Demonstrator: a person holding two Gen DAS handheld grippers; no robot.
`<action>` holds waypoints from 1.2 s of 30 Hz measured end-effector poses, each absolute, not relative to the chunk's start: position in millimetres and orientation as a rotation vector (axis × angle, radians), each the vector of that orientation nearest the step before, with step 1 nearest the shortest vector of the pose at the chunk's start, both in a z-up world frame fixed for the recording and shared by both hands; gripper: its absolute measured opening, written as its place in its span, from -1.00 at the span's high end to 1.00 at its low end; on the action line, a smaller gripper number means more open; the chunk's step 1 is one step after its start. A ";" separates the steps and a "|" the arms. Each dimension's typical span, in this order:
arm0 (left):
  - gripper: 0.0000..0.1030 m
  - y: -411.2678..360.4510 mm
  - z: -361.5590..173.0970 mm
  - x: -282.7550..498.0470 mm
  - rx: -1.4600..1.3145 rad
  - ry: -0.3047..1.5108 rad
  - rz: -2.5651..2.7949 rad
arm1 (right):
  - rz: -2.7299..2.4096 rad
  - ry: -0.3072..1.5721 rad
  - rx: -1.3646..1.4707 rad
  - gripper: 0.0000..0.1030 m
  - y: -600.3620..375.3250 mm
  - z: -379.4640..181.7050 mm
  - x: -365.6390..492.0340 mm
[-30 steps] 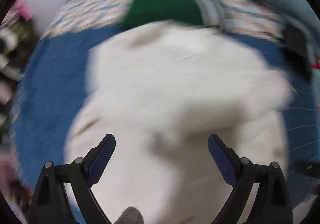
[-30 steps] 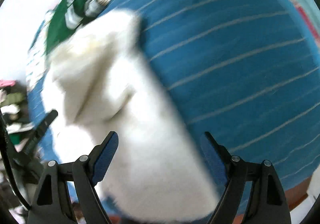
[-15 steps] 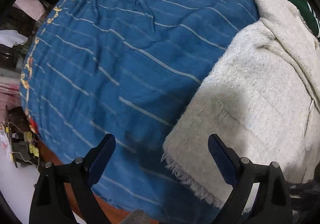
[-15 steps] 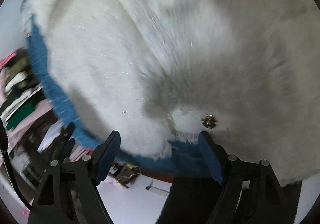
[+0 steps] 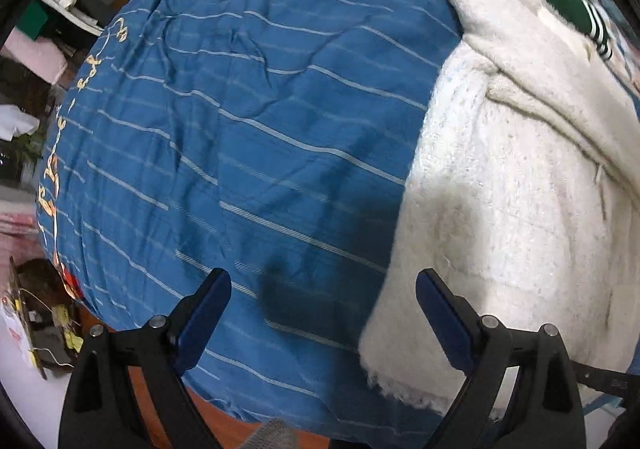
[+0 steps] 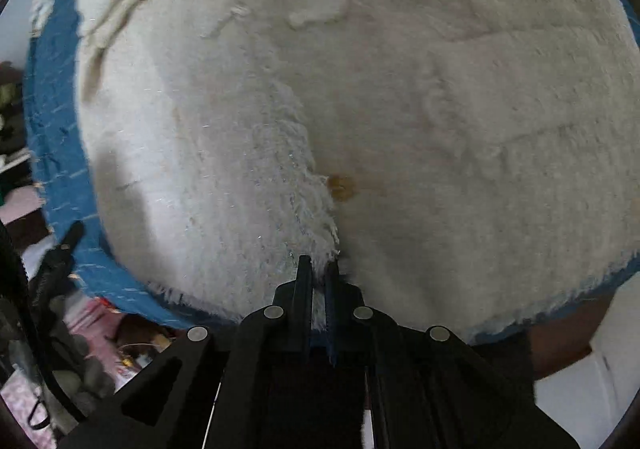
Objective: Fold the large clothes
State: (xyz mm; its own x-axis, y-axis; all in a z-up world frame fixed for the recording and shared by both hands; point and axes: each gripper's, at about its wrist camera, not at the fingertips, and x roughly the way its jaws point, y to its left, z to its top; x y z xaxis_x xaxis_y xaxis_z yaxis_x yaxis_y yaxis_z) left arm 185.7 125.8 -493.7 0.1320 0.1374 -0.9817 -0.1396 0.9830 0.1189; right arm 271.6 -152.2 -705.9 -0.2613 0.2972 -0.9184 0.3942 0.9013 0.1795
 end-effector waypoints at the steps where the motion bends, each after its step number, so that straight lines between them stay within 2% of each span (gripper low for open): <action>1: -0.83 125.6 -498.7 188.1 0.009 1.428 0.207 | -0.117 1.877 0.464 0.92 -149.4 -714.8 274.9; 5: -0.83 122.0 -500.7 199.7 0.031 1.430 0.208 | -0.101 1.963 0.497 0.88 -138.1 -732.5 294.4; 7: -0.83 108.1 -491.0 203.7 0.063 1.404 0.189 | -0.051 1.951 0.545 0.71 -142.2 -721.0 302.6; 8: -0.83 101.1 -487.4 206.0 0.085 1.392 0.184 | -0.027 1.919 0.554 0.36 -147.7 -707.7 305.9; 9: -0.83 87.0 -481.0 208.7 0.118 1.371 0.169 | -0.015 1.873 0.562 -0.13 -156.3 -690.6 309.4; 10: -0.84 76.6 -476.3 211.4 0.140 1.355 0.150 | -0.019 1.838 0.557 -0.34 -164.9 -676.3 312.5; 11: -0.85 65.6 -473.2 213.8 0.159 1.343 0.136 | -0.030 1.799 0.547 -0.41 -177.5 -660.4 315.7; 16: -0.87 1.1 -469.4 230.5 0.223 1.322 0.116 | -0.157 1.608 0.507 -0.41 -273.5 -597.4 347.4; 19: -0.87 -30.2 -474.3 238.8 0.261 1.307 0.171 | -0.209 1.543 0.463 -0.41 -343.1 -595.8 381.4; 23: -0.87 -75.7 -502.7 249.1 0.366 1.244 0.279 | -0.157 1.471 0.478 -0.41 -430.5 -626.2 431.2; 28: -0.87 -99.0 -558.6 254.5 0.440 1.285 0.420 | 0.052 1.424 0.690 -0.41 -514.9 -685.1 506.9; 30: -0.89 -103.1 -561.2 255.4 0.444 1.260 0.475 | 0.132 1.419 0.784 -0.41 -520.8 -710.1 530.9; 32: -1.00 -103.8 -563.0 258.3 0.445 1.256 0.559 | 0.239 1.409 0.882 -0.41 -514.5 -729.7 547.6; 35: -1.00 -103.3 -565.0 261.9 0.429 1.269 0.618 | 0.353 1.460 0.929 -0.41 -487.5 -754.4 568.5; 36: -1.00 -103.2 -564.6 262.3 0.432 1.272 0.634 | 0.381 1.474 0.946 -0.23 -480.7 -759.7 576.6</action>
